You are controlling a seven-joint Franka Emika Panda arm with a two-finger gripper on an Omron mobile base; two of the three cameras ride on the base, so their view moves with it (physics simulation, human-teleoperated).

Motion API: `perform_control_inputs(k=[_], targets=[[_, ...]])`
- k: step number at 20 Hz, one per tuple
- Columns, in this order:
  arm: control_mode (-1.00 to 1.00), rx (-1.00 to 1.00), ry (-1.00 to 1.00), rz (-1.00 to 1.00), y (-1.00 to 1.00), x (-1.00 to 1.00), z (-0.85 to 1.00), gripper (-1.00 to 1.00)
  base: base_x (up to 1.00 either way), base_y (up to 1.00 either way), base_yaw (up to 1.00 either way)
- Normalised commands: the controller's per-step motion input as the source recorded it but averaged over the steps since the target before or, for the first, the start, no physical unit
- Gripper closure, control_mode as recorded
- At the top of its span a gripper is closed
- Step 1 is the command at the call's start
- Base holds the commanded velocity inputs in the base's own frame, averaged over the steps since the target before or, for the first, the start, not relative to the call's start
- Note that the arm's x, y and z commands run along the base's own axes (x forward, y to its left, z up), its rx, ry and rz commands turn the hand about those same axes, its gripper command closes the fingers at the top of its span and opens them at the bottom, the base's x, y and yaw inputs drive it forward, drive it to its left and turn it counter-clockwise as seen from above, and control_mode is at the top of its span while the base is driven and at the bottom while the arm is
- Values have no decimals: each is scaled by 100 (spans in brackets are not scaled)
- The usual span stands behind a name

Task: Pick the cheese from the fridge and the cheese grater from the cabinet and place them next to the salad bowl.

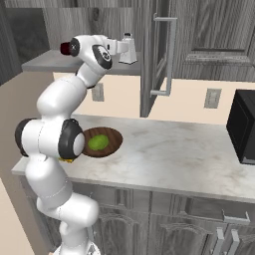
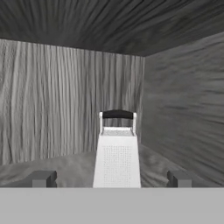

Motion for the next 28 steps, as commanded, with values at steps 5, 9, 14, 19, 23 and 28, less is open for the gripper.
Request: perform_control_inputs(k=[5,9,14,19,23,28], targets=[[-100,0,0,0,0,19,-1,-100,0,0,0],[-100,0,0,0,-4,21,-1,-100,0,0,0],[-100,0,2,0,-30,25,-9,-100,0,0,0],[-100,0,0,0,-12,14,-3,-100,0,0,0],[-100,0,0,0,0,3,0,-100,0,0,0],[-100,0,1,0,0,14,0,-100,0,0,0]])
